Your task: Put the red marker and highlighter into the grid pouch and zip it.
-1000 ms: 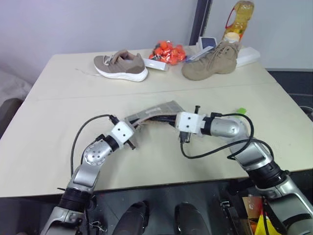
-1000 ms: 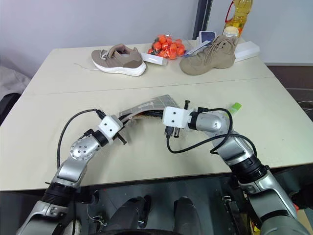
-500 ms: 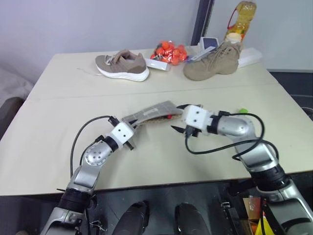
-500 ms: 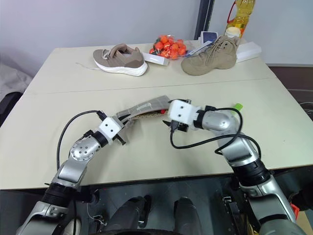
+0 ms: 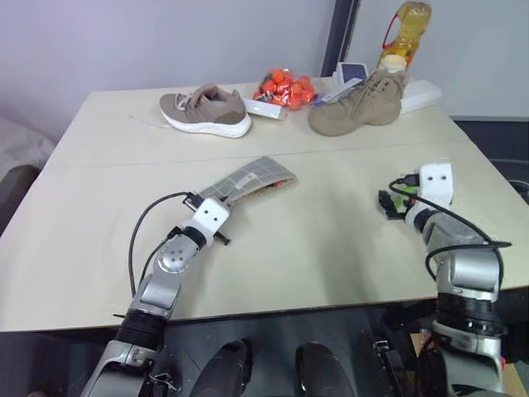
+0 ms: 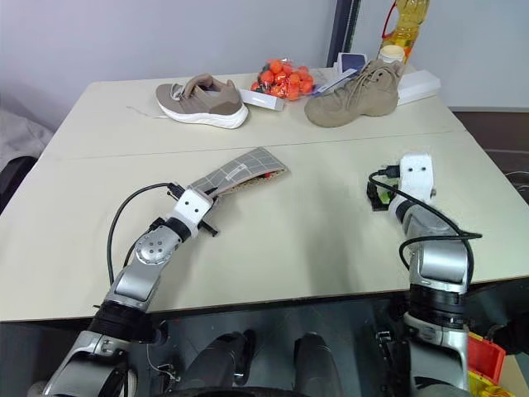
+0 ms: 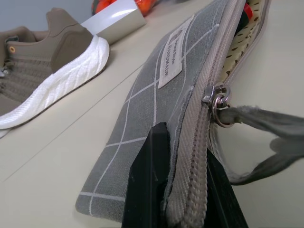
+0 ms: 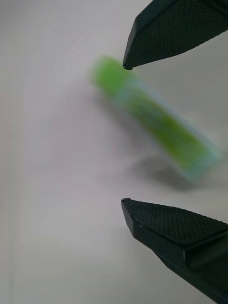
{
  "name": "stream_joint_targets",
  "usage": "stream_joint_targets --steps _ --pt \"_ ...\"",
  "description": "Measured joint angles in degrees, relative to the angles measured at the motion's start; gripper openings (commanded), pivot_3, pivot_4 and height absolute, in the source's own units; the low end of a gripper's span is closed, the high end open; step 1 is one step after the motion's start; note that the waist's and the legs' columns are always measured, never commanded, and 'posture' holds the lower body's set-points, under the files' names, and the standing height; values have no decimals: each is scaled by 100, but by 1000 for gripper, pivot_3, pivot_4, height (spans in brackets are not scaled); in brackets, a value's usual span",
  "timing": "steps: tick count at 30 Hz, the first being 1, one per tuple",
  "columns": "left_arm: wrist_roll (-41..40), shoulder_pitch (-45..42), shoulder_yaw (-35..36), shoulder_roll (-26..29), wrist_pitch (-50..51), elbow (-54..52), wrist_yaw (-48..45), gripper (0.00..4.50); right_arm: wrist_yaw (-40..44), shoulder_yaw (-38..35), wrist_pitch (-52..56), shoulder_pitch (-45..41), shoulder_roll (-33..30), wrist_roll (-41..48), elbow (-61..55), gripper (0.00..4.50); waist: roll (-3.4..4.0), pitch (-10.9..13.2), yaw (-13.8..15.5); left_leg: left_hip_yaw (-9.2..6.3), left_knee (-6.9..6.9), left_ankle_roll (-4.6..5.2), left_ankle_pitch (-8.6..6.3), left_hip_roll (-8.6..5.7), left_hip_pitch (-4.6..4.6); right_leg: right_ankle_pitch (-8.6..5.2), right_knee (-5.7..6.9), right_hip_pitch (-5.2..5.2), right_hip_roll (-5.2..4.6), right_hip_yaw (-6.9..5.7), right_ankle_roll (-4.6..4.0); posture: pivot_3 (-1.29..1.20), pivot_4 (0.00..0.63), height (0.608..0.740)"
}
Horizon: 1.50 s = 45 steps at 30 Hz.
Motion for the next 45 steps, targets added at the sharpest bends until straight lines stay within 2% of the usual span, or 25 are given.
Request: stream_joint_targets --steps 3,5,7,11,12,16,20,25,30,45 --pt "-1 -15 -11 -42 -8 38 -1 0 -338 -148 309 -7 309 138 -27 4485 1 -1 -7 0 0 0 0 0 0 0 1 0 1 0 0 0 150 740" --pt "-2 -21 -17 -46 -17 43 -3 0 -537 -226 362 -40 385 189 -43 3974 1 -2 -7 -1 0 0 0 0 0 0 1 1 2 0 0 0 150 740" --pt "-2 -22 -19 -47 -28 43 -5 0 -704 -331 365 -63 456 238 -41 3208 1 -2 -4 0 0 0 0 0 0 0 1 1 1 0 0 0 150 740" --pt "-2 -7 -16 -45 -28 42 1 0 -802 -348 299 -97 464 304 35 1065 2 -2 -27 1 1 0 0 0 1 0 2 0 2 0 0 0 150 740" --pt "-2 -1 -16 -46 -28 41 3 0 -801 -323 275 -122 456 340 78 801 2 -2 -40 1 0 0 0 0 2 0 3 0 3 0 0 0 150 740" --pt "-20 31 4 -49 -17 -3 20 0 -573 172 -28 -133 188 316 219 811 5 0 -41 4 0 0 0 0 2 0 4 -2 3 3 0 0 150 740" --pt "-177 31 150 -118 23 -43 44 0 540 1530 -1062 -113 -639 116 -147 811 6 0 -49 9 -1 1 0 1 2 -1 3 -3 4 4 3 0 150 740" --pt "-344 22 244 -157 35 -49 46 0 1780 2611 -2063 97 -1213 121 -926 811 -3 1 -18 6 2 5 -3 1 2 -4 -5 8 3 -2 8 0 150 740" --pt "-399 21 306 -159 35 -48 47 0 2170 2931 -2177 289 -1272 117 -1036 811 -4 2 -2 6 6 6 -4 0 1 -3 -10 10 0 -1 8 0 150 740" --pt "-558 19 302 -218 4 -97 -68 0 2286 3103 -2188 269 -1325 -126 -1004 811 -4 2 -3 5 5 6 -4 0 1 -3 -11 9 0 -1 7 0 150 740"
